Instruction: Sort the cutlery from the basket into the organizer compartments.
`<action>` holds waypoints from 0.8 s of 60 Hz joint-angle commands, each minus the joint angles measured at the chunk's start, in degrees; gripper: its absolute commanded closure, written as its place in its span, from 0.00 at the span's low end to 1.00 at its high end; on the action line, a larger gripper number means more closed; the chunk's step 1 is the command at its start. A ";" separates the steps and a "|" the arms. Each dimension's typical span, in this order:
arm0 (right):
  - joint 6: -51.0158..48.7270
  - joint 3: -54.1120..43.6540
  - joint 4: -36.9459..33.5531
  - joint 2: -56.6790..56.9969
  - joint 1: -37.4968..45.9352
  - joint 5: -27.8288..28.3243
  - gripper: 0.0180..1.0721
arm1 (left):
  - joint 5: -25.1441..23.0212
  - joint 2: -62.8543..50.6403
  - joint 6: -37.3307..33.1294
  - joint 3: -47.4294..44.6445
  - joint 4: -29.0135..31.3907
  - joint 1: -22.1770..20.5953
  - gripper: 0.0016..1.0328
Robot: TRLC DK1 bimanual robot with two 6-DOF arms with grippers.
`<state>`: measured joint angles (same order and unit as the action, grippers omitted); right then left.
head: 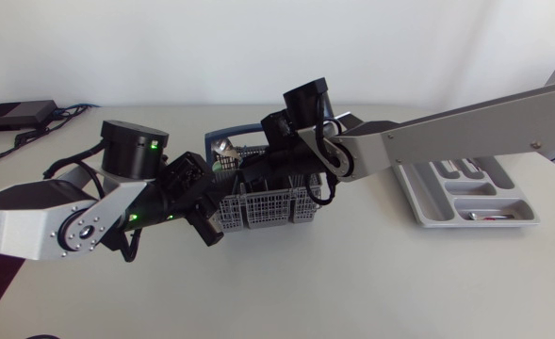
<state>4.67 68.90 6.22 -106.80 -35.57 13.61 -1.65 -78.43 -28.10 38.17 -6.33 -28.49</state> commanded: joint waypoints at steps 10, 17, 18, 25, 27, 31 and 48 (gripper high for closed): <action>-0.27 1.58 1.96 -2.97 -0.11 -0.42 0.47 | -0.46 -1.28 -0.12 -1.43 -0.97 0.63 0.77; -0.80 2.02 2.22 -3.67 0.33 -0.33 0.47 | -0.46 -1.37 -0.12 -1.43 -1.06 0.54 0.77; -0.80 2.11 2.31 -3.67 0.42 -0.25 0.47 | -0.46 -1.37 -0.12 -1.43 -1.06 0.45 0.77; -0.80 2.81 2.31 -4.38 0.33 0.28 0.47 | -0.46 -1.37 -0.03 -1.43 -1.06 0.45 0.77; -0.80 2.73 2.31 -4.38 0.15 0.54 0.47 | -0.46 -1.37 -0.03 -1.43 -1.06 0.45 0.77; -1.06 2.29 2.31 -4.29 -0.20 1.34 0.47 | -0.46 -1.46 -0.03 -1.35 -1.06 0.37 0.77; -1.15 0.00 2.31 -1.92 -1.34 2.74 0.47 | -0.46 -1.72 -0.12 -1.00 -1.06 0.19 0.77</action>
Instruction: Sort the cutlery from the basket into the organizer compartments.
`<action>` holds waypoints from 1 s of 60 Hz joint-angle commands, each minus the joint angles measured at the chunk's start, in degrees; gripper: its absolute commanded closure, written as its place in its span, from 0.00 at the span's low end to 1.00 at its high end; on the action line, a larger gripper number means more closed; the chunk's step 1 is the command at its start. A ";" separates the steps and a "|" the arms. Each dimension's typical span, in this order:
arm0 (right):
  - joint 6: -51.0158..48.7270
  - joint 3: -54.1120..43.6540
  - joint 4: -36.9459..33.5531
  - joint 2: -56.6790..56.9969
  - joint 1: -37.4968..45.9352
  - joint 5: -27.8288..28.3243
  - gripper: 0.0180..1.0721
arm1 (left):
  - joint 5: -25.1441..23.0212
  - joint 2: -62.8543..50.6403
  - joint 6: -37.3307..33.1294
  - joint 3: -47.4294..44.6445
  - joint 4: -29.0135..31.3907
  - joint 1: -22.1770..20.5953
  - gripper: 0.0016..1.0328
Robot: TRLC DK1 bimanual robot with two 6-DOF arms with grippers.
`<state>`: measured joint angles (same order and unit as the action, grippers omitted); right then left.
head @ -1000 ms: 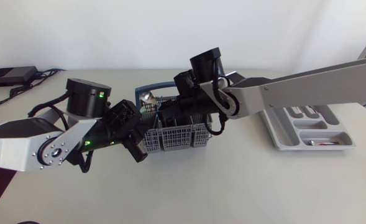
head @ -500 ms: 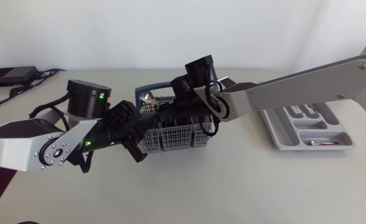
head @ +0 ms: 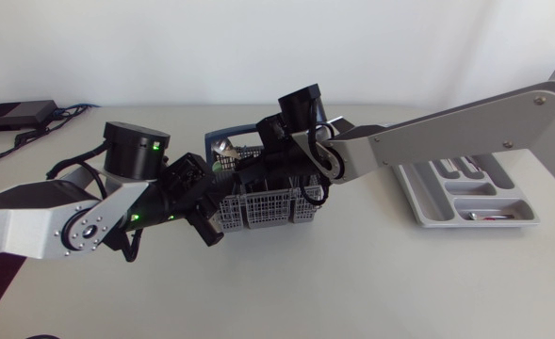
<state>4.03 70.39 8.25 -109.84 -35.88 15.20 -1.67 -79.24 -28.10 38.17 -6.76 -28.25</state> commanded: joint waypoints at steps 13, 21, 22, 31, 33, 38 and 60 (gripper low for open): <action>-0.69 -3.68 0.36 3.58 -2.35 1.15 0.47 | -0.44 -0.91 -0.12 -0.91 -0.53 -0.14 0.77; -0.69 -4.91 0.19 4.55 -2.53 1.15 0.47 | -0.35 -0.91 -0.12 -0.91 -0.53 -0.23 0.77; -0.69 -5.09 0.19 4.64 -2.53 1.15 0.48 | -0.35 -0.83 -0.12 -0.82 -0.44 -0.23 0.77; -1.48 -5.70 0.27 4.29 -2.18 1.06 0.50 | -0.35 -0.83 -0.12 -0.82 -0.44 -0.23 0.77; -1.48 -5.79 0.45 4.20 -2.09 1.06 0.54 | -0.35 -0.83 -0.12 -0.82 -0.44 -0.23 0.77; -2.01 -5.61 0.54 4.02 -2.09 0.88 0.57 | -0.35 -0.83 -0.12 -0.91 -0.44 -0.23 0.77; -5.88 -3.77 0.45 2.35 -2.44 -2.02 0.79 | -0.35 -0.83 -0.12 -1.26 -0.53 -0.23 0.77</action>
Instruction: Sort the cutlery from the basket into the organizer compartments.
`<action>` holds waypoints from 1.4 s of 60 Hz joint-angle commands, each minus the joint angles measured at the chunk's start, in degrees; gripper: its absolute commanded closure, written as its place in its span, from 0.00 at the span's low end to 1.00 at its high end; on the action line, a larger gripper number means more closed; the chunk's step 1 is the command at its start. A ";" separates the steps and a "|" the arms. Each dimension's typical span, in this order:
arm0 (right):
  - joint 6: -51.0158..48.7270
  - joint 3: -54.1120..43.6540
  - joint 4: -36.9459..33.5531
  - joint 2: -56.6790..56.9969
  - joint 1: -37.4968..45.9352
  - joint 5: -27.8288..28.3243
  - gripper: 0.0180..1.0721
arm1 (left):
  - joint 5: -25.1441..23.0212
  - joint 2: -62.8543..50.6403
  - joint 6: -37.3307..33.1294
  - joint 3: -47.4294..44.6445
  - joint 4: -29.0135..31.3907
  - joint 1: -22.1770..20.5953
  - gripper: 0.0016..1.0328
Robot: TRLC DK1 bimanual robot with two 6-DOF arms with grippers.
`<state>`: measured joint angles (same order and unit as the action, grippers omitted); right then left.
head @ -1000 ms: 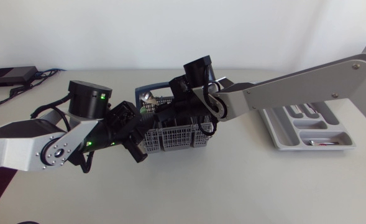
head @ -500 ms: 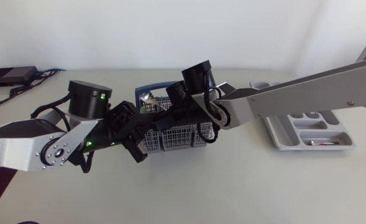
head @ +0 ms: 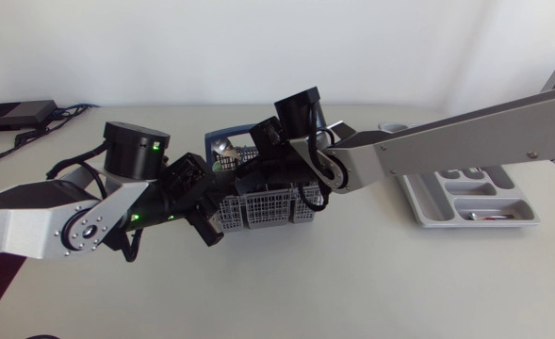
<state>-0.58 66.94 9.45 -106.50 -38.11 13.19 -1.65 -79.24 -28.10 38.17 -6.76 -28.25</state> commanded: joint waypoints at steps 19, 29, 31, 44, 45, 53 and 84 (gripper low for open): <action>-1.27 -1.46 -0.93 -0.46 -0.30 -0.18 0.81 | -0.37 -0.91 -0.03 -1.17 -0.53 -0.23 0.77; -1.53 -2.60 -1.10 2.00 -1.09 -4.05 0.56 | -0.37 -0.91 -0.03 -0.56 -0.18 -0.23 0.77; -1.88 -3.30 -1.10 3.14 -1.97 -6.34 0.56 | -0.46 -1.09 0.15 -0.12 0.17 -0.31 0.77; -2.06 -6.73 -3.13 9.03 -2.06 -9.41 0.54 | -0.55 -2.94 2.70 5.77 4.83 -2.25 0.77; -2.06 -6.82 -3.21 9.29 -1.97 -9.32 0.54 | -0.55 -3.20 3.05 6.39 5.01 -2.42 0.77; -1.97 -7.00 -4.09 10.70 -1.88 -9.68 0.54 | -0.90 -5.48 6.12 10.25 6.76 -2.69 0.77; -1.00 -9.63 -5.59 16.76 -1.79 -9.68 0.54 | -2.39 -12.69 22.65 22.03 17.75 0.21 0.74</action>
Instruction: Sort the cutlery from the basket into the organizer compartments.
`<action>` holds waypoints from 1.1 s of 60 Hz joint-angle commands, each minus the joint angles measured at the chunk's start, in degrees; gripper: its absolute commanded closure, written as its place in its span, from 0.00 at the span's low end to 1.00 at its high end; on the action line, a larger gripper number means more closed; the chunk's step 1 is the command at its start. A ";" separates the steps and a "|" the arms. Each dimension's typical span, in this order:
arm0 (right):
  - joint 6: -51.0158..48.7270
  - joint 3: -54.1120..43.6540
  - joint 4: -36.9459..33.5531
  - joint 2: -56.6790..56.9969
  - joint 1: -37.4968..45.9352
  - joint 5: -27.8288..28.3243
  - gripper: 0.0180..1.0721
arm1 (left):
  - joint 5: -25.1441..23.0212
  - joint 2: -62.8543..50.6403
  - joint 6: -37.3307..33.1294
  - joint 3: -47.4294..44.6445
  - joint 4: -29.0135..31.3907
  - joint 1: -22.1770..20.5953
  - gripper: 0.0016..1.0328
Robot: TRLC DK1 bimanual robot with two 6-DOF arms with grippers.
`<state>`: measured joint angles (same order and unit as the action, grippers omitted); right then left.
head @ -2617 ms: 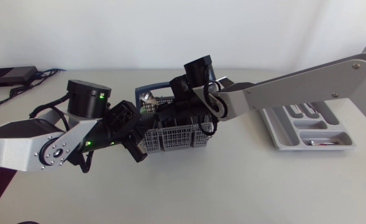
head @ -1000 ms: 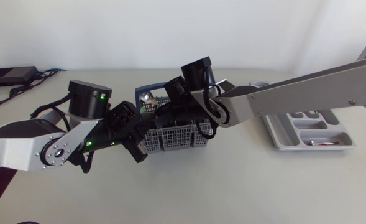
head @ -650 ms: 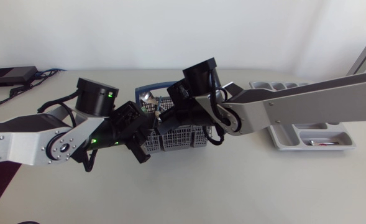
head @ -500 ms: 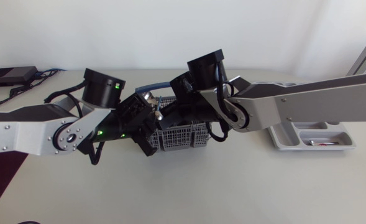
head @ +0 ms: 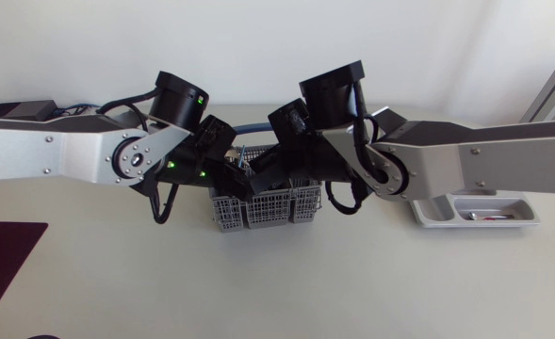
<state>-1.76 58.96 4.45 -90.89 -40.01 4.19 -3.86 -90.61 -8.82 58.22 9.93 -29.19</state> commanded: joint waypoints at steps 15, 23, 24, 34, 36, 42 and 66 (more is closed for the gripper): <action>1.41 -2.09 -1.81 3.09 -0.42 -0.76 0.54 | -2.12 -3.08 10.05 4.10 4.39 4.76 0.73; 1.94 -3.24 -2.16 4.41 -0.51 -0.76 0.54 | -7.83 -4.84 12.07 6.03 6.24 6.95 0.71; 1.94 -3.32 -2.25 4.58 -0.51 -0.76 0.54 | -8.10 -4.93 12.16 6.12 6.33 7.04 0.71; 2.02 -4.03 -2.34 5.20 -0.60 -0.76 0.54 | -11.96 -6.34 12.95 7.09 6.59 7.48 0.70; 2.11 -4.12 -2.34 5.20 -0.60 -0.76 0.54 | -12.75 -6.51 13.04 7.26 6.59 7.66 0.70; 2.29 -4.20 -2.16 5.20 -0.60 -0.76 0.54 | -14.16 -7.39 13.21 7.97 6.59 8.18 0.70; 2.37 -4.99 -1.20 5.20 -0.68 -0.76 0.54 | -15.48 -9.15 14.18 9.81 5.97 7.66 0.71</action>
<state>-0.43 55.53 2.83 -86.46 -40.18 4.16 -19.05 -98.19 3.60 65.82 16.19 -21.08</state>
